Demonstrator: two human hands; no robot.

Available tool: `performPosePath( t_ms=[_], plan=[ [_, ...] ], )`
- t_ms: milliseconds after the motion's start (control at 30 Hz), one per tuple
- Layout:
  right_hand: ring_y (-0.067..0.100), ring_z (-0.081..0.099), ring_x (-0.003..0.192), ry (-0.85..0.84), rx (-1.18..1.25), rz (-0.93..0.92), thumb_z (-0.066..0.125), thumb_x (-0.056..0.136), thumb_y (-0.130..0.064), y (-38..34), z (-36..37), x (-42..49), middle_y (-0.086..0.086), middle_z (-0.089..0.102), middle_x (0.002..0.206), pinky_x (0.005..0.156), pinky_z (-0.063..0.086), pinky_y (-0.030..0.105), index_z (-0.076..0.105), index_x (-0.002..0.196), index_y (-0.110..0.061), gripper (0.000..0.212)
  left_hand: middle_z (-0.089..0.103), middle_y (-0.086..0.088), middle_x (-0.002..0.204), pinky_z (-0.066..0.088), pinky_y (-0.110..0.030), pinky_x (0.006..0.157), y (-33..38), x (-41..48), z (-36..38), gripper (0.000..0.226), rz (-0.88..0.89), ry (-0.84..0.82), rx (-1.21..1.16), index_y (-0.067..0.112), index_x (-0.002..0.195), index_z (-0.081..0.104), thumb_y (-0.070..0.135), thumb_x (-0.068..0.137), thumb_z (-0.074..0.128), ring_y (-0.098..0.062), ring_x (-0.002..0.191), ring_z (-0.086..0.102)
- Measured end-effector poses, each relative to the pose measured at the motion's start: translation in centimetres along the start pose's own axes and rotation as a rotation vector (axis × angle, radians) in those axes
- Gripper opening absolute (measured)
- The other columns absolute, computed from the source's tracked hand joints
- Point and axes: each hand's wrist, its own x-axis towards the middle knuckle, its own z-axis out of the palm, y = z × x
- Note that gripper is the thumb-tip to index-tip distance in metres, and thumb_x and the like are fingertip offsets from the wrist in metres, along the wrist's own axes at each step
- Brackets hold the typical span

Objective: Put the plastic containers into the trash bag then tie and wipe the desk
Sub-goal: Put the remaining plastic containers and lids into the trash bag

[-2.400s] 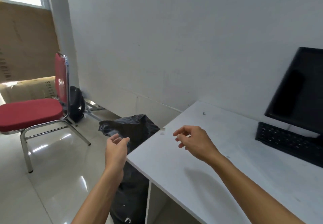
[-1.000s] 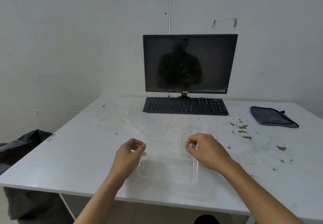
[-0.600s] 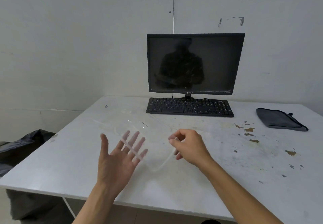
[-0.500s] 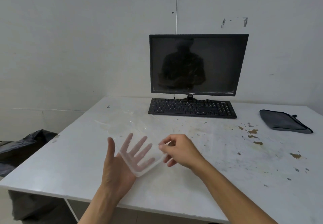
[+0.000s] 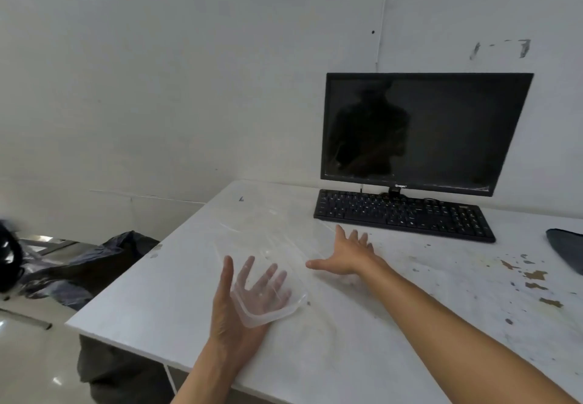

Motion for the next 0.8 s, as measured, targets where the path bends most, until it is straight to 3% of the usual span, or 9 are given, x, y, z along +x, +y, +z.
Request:
performPosePath(
  t_ms=[67, 167, 233, 367, 500, 667, 733, 800],
  plan=[
    [0.041, -0.004, 0.153, -0.024, -0.009, -0.002, 0.068, 0.07, -0.077, 0.1, 0.4, 0.9, 0.021, 0.001, 0.166, 0.122, 0.006, 0.052, -0.012, 0.159, -0.022, 0.132, 0.056, -0.019, 0.141, 0.031, -0.066, 0.111, 0.3, 0.4, -0.4, 0.11, 0.004, -0.001, -0.021, 0.027, 0.139, 0.052, 0.055, 0.042, 0.094, -0.04, 0.124, 0.059],
    [0.037, 0.019, 0.148, 0.021, 0.061, -0.04, 0.073, 0.071, -0.069, 0.0, 0.6, 0.5, 0.018, 0.016, 0.162, 0.117, 0.024, 0.048, -0.006, 0.159, -0.025, 0.126, 0.056, -0.019, 0.141, 0.029, -0.067, 0.111, 0.4, 0.8, -0.7, 0.107, -0.003, -0.012, -0.036, 0.027, 0.138, 0.053, 0.057, 0.044, 0.093, -0.041, 0.124, 0.059],
    [0.035, 0.025, 0.144, 0.053, 0.09, -0.032, 0.074, 0.071, -0.065, -0.3, 0.5, 0.1, 0.018, 0.019, 0.158, 0.112, 0.031, 0.046, -0.002, 0.159, -0.027, 0.123, 0.057, -0.019, 0.14, 0.03, -0.067, 0.111, 0.4, 0.9, -0.8, 0.108, 0.001, -0.022, -0.036, 0.027, 0.138, 0.053, 0.059, 0.043, 0.092, -0.041, 0.123, 0.059],
    [0.036, 0.026, 0.143, 0.144, 0.316, 0.014, 0.074, 0.069, -0.068, -1.5, -1.2, -1.5, 0.016, 0.022, 0.156, 0.107, 0.036, 0.05, 0.013, 0.158, -0.03, 0.114, 0.06, -0.017, 0.138, 0.036, -0.064, 0.108, 0.5, 1.0, -0.8, 0.119, 0.018, -0.004, 0.027, 0.029, 0.139, 0.053, 0.067, 0.033, 0.091, -0.039, 0.123, 0.06],
    [0.029, 0.031, 0.145, 0.109, 0.515, -0.158, 0.069, 0.061, -0.081, -3.9, -2.0, -5.0, 0.008, 0.028, 0.159, 0.114, 0.035, 0.049, 0.024, 0.155, -0.035, 0.114, 0.06, -0.014, 0.138, 0.043, -0.063, 0.104, 0.3, 0.7, -0.4, 0.123, 0.062, 0.002, 0.101, 0.033, 0.141, 0.049, 0.076, 0.031, 0.084, -0.036, 0.123, 0.061],
    [0.026, 0.028, 0.145, -0.031, 0.456, -0.308, 0.067, 0.062, -0.081, -6.3, 0.1, -9.7, 0.004, 0.03, 0.156, 0.113, 0.035, 0.046, 0.029, 0.152, -0.045, 0.104, 0.046, -0.012, 0.15, 0.044, -0.064, 0.102, -0.1, 0.1, -0.3, 0.121, 0.116, -0.028, 0.177, 0.04, 0.146, 0.04, 0.086, 0.038, 0.072, -0.037, 0.136, 0.047],
    [0.027, 0.026, 0.145, -0.046, 0.413, -0.317, 0.065, 0.059, -0.083, -6.7, 1.1, -10.5, 0.003, 0.029, 0.156, 0.114, 0.034, 0.051, 0.029, 0.152, -0.047, 0.106, 0.055, -0.011, 0.145, 0.05, -0.061, 0.097, -0.3, 0.0, -0.2, 0.112, 0.14, -0.055, 0.188, 0.037, 0.14, 0.049, 0.086, 0.042, 0.071, -0.036, 0.131, 0.054],
    [0.026, 0.024, 0.145, -0.058, 0.404, -0.325, 0.066, 0.063, -0.08, -6.8, 2.0, -10.9, 0.002, 0.028, 0.156, 0.115, 0.03, 0.051, 0.028, 0.152, -0.047, 0.102, 0.069, -0.007, 0.127, 0.057, -0.056, 0.088, -0.5, -0.3, -0.1, 0.105, 0.166, -0.071, 0.215, 0.034, 0.125, 0.061, 0.083, 0.033, 0.076, -0.032, 0.121, 0.063]
  ],
)
